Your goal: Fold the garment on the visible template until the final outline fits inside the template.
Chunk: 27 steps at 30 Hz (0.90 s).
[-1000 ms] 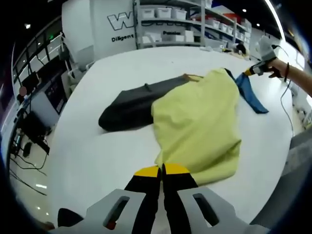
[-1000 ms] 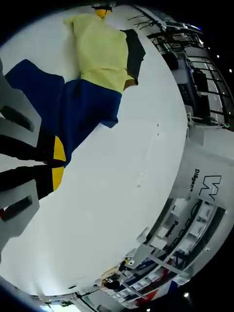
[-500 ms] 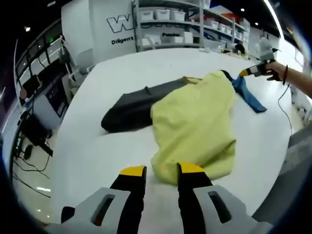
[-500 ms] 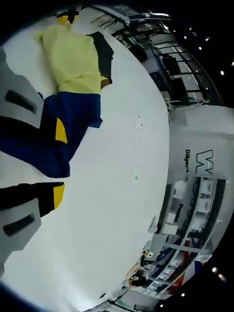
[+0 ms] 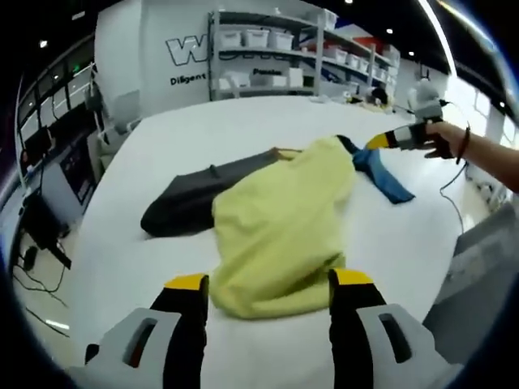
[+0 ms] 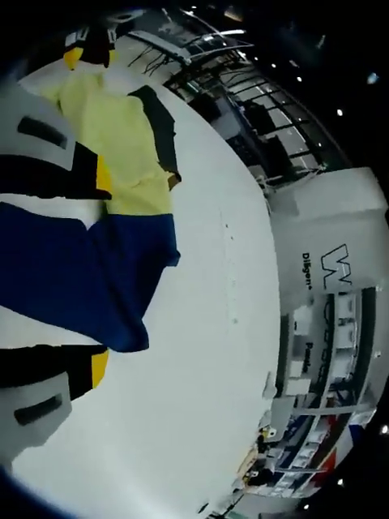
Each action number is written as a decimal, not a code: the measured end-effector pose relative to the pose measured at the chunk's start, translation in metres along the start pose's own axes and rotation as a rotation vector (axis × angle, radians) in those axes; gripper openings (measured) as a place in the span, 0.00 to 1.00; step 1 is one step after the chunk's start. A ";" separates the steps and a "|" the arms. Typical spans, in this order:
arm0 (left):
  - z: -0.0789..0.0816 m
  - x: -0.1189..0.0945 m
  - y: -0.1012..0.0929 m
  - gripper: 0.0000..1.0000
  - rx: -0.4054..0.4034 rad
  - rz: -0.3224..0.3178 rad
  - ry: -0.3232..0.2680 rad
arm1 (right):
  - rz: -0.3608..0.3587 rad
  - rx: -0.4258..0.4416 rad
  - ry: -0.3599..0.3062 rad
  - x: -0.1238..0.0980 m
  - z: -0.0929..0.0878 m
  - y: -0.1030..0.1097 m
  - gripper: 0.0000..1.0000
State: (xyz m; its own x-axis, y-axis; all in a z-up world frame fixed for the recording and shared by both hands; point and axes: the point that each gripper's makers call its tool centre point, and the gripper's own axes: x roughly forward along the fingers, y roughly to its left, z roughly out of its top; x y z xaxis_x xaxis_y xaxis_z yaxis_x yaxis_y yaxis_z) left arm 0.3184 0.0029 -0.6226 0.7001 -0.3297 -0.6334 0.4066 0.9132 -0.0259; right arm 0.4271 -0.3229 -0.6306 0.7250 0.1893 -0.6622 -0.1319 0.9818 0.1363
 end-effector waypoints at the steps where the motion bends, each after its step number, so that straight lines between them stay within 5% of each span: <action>1: 0.001 0.000 -0.003 0.66 0.004 -0.007 -0.002 | 0.019 -0.006 0.017 -0.001 -0.006 0.006 0.78; 7: 0.000 0.001 -0.022 0.72 0.022 -0.056 0.004 | 0.030 -0.049 0.046 -0.006 -0.027 0.019 0.83; 15: -0.014 0.009 -0.045 0.61 0.082 -0.122 0.060 | 0.030 -0.082 0.074 -0.010 -0.054 0.024 0.80; 27: -0.033 0.019 -0.051 0.44 0.142 -0.162 0.113 | 0.033 -0.093 0.087 -0.018 -0.077 0.027 0.69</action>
State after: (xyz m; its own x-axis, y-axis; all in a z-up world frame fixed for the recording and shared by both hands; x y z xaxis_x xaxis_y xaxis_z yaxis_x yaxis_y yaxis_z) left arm 0.2919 -0.0421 -0.6585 0.5522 -0.4328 -0.7126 0.5922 0.8052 -0.0300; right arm 0.3587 -0.2986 -0.6721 0.6588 0.2175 -0.7202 -0.2195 0.9712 0.0925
